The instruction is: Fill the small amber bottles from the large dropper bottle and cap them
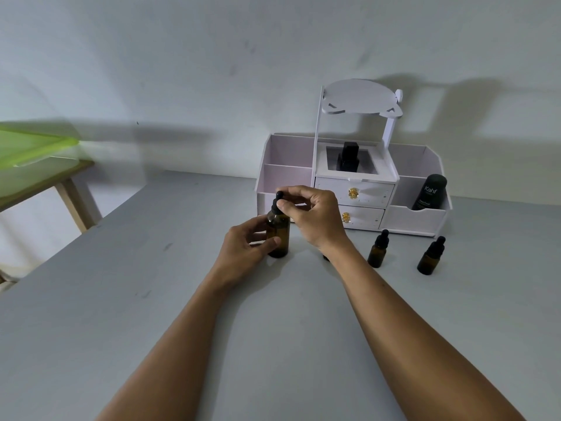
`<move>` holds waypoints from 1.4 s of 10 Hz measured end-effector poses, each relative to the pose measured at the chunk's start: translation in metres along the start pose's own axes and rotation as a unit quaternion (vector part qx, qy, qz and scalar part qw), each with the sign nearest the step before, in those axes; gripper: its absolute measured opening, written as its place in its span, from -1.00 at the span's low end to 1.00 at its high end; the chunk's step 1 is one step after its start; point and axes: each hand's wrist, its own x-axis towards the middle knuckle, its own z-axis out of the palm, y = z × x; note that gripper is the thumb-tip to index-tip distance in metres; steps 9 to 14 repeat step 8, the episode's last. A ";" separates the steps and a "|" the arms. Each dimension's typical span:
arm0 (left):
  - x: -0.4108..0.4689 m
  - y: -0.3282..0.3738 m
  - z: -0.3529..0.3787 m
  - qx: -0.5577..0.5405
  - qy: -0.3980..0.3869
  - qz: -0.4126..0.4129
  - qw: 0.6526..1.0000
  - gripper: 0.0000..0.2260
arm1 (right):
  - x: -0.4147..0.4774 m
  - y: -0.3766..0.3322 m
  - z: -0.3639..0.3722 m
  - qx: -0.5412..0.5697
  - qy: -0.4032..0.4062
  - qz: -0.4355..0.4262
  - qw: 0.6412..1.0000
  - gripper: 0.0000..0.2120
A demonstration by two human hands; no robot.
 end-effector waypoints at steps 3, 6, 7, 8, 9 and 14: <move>0.000 -0.002 0.001 -0.001 0.007 0.001 1.000 -0.59 | -0.005 0.000 0.006 -0.005 0.036 -0.017 0.999 -0.85; 0.000 -0.005 0.001 -0.004 0.004 -0.005 1.000 -0.57 | -0.005 0.001 0.006 -0.004 0.027 -0.024 0.999 -0.84; -0.001 -0.006 0.001 -0.008 0.004 -0.012 1.000 -0.47 | -0.009 -0.001 0.003 -0.001 0.027 -0.034 0.999 -0.78; -0.010 -0.011 0.000 -0.027 0.027 -0.037 0.999 -0.33 | -0.030 0.002 0.005 -0.026 0.124 -0.109 0.986 -0.82; -0.010 -0.011 0.000 -0.027 0.027 -0.037 0.999 -0.33 | -0.030 0.002 0.005 -0.026 0.124 -0.109 0.986 -0.82; -0.010 -0.011 0.000 -0.027 0.027 -0.037 0.999 -0.33 | -0.030 0.002 0.005 -0.026 0.124 -0.109 0.986 -0.82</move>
